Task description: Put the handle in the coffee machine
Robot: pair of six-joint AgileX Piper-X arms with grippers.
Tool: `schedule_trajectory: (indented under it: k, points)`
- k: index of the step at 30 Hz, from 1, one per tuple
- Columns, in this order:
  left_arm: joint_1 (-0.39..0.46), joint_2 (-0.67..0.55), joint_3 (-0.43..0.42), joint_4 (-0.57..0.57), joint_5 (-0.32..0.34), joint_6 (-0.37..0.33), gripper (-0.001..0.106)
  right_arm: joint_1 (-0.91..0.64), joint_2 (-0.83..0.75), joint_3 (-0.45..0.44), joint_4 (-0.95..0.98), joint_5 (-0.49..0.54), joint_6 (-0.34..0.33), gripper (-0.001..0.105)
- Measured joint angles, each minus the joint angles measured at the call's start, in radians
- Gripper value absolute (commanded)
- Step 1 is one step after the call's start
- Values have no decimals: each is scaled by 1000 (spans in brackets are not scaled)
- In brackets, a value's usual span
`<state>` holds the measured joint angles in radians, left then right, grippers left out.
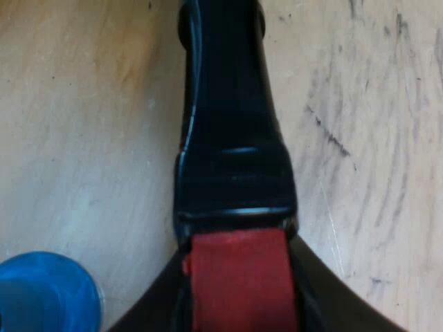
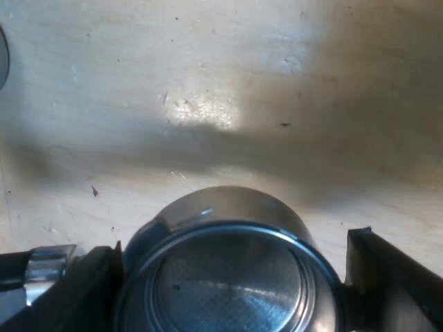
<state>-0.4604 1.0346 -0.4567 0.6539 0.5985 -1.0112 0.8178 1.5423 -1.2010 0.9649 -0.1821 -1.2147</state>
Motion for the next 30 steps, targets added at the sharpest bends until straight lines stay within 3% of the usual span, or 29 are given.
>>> schedule_trajectory:
  k: [10,11,12,14,16,18,23,26,30]
  points:
    - [6,0,0,19,60,-13,0,0,0,0,12,-14,0,0]
    - [6,0,0,22,66,-15,0,0,0,0,15,-14,0,27]
    - [6,0,0,23,68,-15,0,0,0,0,15,-14,0,31]
    - [6,0,0,26,83,-16,0,0,0,0,21,-33,0,60]
    - [8,0,0,26,90,-18,0,0,0,0,24,-37,0,80]
    - [7,0,0,30,99,-24,0,0,0,0,24,-36,0,90]
    - [7,0,0,32,102,-24,0,0,-2,-2,-21,-51,-23,92]
    - [2,0,2,43,165,10,0,0,-3,-3,-44,-53,-27,92]
    - [1,0,2,43,172,15,0,0,-4,-25,-91,-36,-27,92]
